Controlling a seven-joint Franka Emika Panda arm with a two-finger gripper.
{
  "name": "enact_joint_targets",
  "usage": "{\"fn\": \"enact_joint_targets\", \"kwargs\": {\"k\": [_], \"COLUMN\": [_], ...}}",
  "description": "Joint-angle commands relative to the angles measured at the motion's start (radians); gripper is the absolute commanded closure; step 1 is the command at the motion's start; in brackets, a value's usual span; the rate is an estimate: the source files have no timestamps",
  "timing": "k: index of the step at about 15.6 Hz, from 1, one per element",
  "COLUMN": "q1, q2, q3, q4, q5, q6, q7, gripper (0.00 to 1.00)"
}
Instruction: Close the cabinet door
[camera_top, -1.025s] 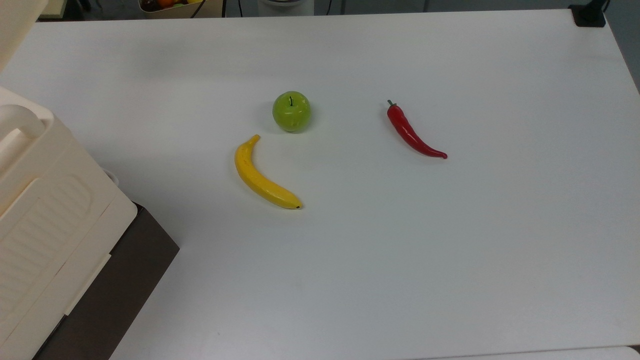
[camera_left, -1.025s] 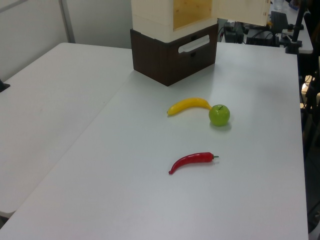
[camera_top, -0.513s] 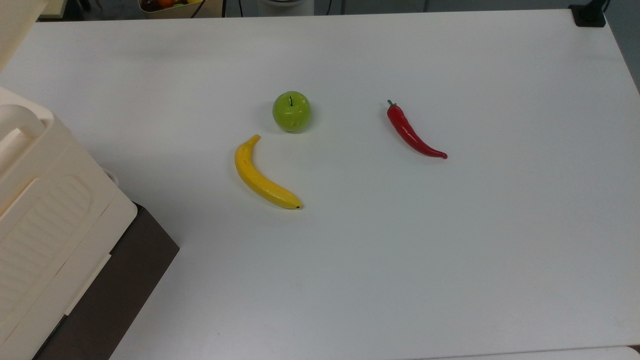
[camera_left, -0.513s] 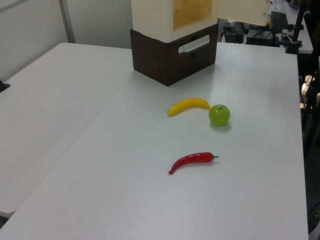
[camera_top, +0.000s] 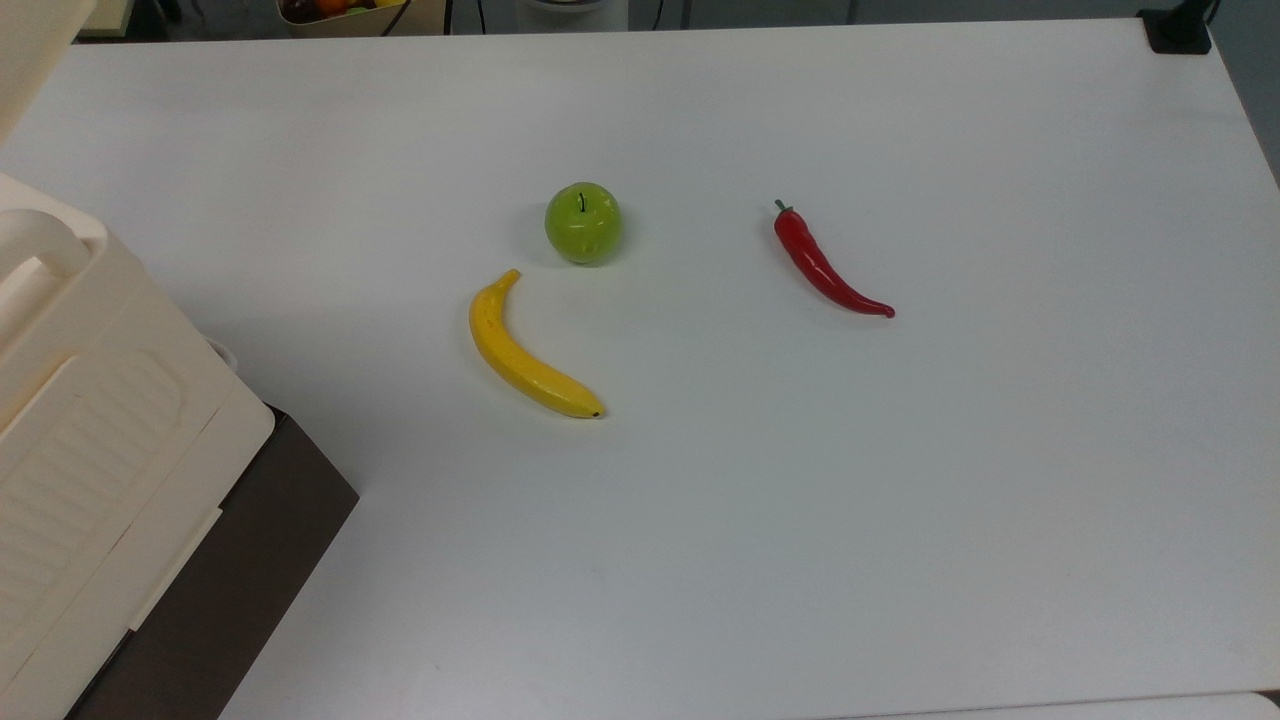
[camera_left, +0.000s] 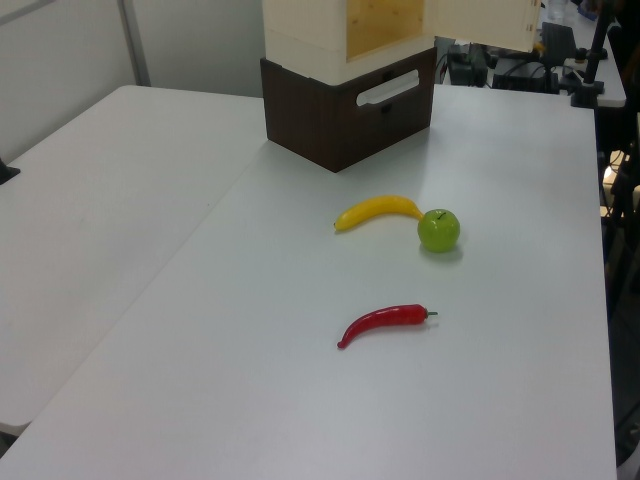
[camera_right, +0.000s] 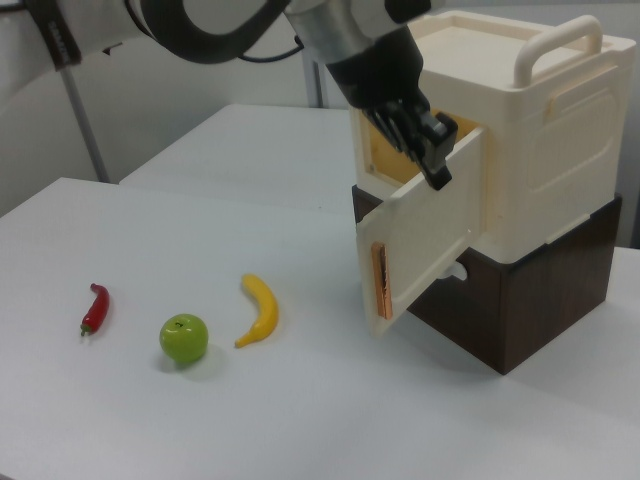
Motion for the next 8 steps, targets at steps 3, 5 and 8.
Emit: {"fn": "enact_joint_targets", "kwargs": {"k": [3,5,8], "q1": [0.018,0.035,0.072], "q2": [-0.014,-0.003,0.002], "q3": [0.012,0.014,0.014], "q4": [-0.049,-0.049,-0.05], "q5": [0.024,0.062,0.074], "q6": [0.004,0.004,0.004], "q7": [-0.044,-0.041,-0.034], "gripper": [1.0,1.0,1.0]}}
